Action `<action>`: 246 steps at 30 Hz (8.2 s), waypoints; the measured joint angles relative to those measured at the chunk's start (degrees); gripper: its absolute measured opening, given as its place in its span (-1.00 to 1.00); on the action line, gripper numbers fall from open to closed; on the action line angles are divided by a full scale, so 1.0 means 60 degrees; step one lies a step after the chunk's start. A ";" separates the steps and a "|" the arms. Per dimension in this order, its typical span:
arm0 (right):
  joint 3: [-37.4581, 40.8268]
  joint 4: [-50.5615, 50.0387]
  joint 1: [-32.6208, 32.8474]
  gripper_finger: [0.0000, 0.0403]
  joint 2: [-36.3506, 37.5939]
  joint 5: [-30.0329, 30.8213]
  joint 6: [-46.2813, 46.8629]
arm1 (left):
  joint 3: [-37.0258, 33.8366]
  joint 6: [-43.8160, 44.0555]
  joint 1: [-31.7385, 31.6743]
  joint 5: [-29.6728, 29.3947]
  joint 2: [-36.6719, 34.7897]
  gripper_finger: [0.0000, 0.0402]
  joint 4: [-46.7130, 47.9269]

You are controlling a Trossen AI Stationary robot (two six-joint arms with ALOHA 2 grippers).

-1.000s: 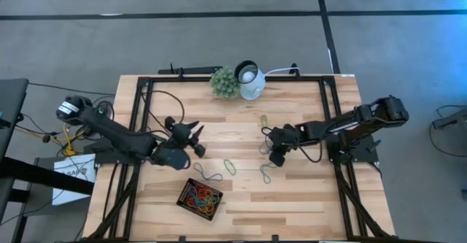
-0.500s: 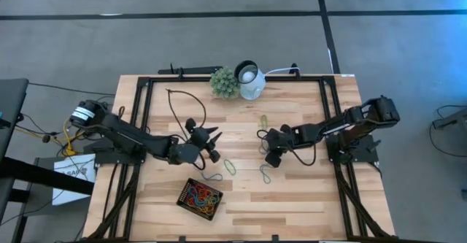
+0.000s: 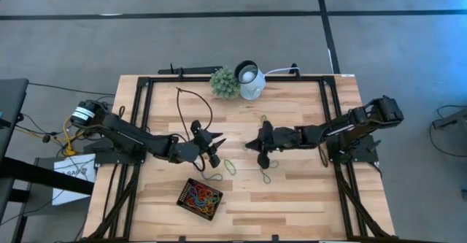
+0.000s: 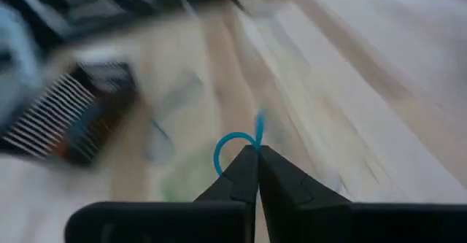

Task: Pick and place items into bin
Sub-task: Put the blue rubber band into the black bin

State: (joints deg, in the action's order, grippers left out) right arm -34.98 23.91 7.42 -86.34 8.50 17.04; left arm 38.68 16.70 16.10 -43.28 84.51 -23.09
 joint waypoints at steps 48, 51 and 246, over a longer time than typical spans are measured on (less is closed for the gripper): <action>-0.1786 0.2075 -0.0914 -0.80 -0.1608 -0.1711 -0.2670 | 0.0015 -0.0051 -0.0505 0.1433 0.0004 -0.96 0.0747; -0.1786 0.1964 -0.0918 -0.68 -0.1608 -0.1713 -0.2666 | 0.0015 0.0022 -0.0487 0.1306 0.0004 -0.99 0.0870; -0.1837 -0.2559 0.0272 -0.55 -0.0038 -0.1908 -0.2935 | 0.7133 0.4570 0.3081 0.4143 0.2063 -0.57 1.4116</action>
State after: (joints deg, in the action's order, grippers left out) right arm -46.00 8.56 9.05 -86.56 -2.94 -0.58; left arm 81.47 44.12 34.58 -18.42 96.89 61.61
